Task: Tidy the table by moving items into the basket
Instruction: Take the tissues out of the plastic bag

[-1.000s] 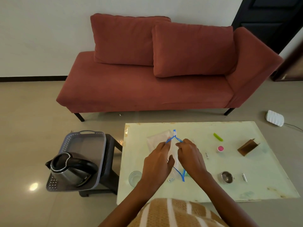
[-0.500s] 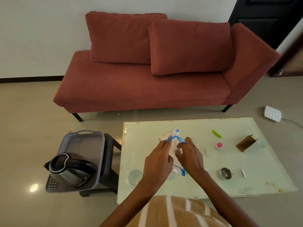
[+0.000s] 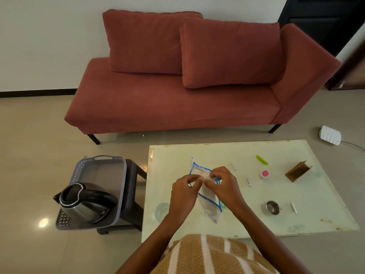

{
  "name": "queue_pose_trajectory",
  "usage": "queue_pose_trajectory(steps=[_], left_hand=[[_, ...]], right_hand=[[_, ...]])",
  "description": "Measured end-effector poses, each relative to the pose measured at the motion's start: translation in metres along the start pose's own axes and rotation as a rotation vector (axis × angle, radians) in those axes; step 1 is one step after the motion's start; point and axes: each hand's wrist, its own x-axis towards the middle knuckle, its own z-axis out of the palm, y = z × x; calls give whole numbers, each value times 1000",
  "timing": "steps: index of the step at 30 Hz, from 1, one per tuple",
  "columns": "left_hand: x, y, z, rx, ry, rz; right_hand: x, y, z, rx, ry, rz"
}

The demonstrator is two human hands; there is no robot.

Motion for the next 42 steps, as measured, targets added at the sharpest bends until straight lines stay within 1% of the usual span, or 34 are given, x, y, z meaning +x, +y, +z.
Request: queue_pose_trajectory(steps=[2,5,7,10,15,18,21,25,30,35,39,42], left_hand=[[2,2,0,-89,-12,-25],[2,5,-2,-239,14,-71],[3,4,-2,-269,41,-70],[5,2,-3,-302,47,-76],[5,2,-2,-254,50,-81],[5,1,-2,-214,57,-74],[5,1,-2,-196,71,-65],[4,1,-1,-151,94,-44],[5,1,-2,-117,105,-34],[4,1,-1,-23,109,9],[6,-2,-1,27,138,1],[7,-4,-1,28,128,-6]], right_hand=[[0,-2,1,44,-78,2],[2,-4,1,126,-161,67],[3,-4,-1,147,-151,82],[4,-2,-2,116,-81,38],[6,1,-2,61,-19,35],[6,2,0,75,23,79],[7,0,1,113,-3,138],[6,-2,1,159,-34,146],[4,-3,0,259,-44,210],[2,-3,1,305,-69,228],[4,-4,-1,320,-81,229],[4,-3,-1,329,-82,228]])
